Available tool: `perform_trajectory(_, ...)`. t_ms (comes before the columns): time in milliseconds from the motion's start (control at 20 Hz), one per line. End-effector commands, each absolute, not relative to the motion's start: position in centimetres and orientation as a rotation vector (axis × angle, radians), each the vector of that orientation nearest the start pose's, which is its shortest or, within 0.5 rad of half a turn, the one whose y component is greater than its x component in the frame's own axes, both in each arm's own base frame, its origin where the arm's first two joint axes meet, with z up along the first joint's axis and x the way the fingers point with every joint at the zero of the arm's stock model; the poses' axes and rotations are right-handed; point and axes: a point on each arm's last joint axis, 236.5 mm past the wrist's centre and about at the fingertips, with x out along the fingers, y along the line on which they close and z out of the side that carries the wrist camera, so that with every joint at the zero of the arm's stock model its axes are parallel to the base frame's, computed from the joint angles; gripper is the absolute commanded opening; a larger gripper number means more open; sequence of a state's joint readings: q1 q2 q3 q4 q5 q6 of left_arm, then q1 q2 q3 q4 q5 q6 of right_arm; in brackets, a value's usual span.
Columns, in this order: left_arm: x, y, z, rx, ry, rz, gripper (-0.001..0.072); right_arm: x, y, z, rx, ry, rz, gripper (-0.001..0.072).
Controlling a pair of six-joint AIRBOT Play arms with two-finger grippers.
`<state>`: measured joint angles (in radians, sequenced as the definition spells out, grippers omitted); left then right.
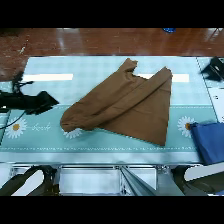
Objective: Fold the shirts.
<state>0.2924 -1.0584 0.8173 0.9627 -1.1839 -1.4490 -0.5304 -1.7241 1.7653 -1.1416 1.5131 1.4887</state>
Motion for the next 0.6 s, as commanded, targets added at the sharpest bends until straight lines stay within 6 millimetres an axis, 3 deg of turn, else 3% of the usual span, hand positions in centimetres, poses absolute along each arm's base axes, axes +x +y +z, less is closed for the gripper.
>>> perform_trajectory(0, 28.9, 1.3, -2.8, -0.812, 1.329, 0.019, 0.0508, 35.9, -16.2, 0.0, 0.669, 1.319, -0.272, 0.0408)
perform_trajectory(100, 26.1, 0.4, -5.9, -0.898, 1.466, 0.025, 0.0508, 33.7, -11.3, -2.2, 0.721, 1.278, -0.138, 0.0407)
perform_trajectory(250, 23.4, -1.2, -8.5, -0.952, 1.615, -0.014, 0.0508, 29.7, -5.2, -4.4, 0.820, 1.300, -0.001, 0.0408)
perform_trajectory(350, 23.3, -1.4, -9.4, -0.979, 1.633, -0.006, 0.0508, 27.4, -3.3, -5.4, 0.837, 1.327, 0.019, 0.0407)
perform_trajectory(450, 24.5, -1.5, -9.8, -1.013, 1.595, -0.005, 0.0508, 25.5, -2.1, -6.0, 0.843, 1.358, 0.031, 0.0408)
perform_trajectory(550, 25.9, -3.0, -9.4, -1.042, 1.552, -0.082, 0.0508, 24.2, -1.2, -6.5, 0.854, 1.385, 0.040, 0.0408)
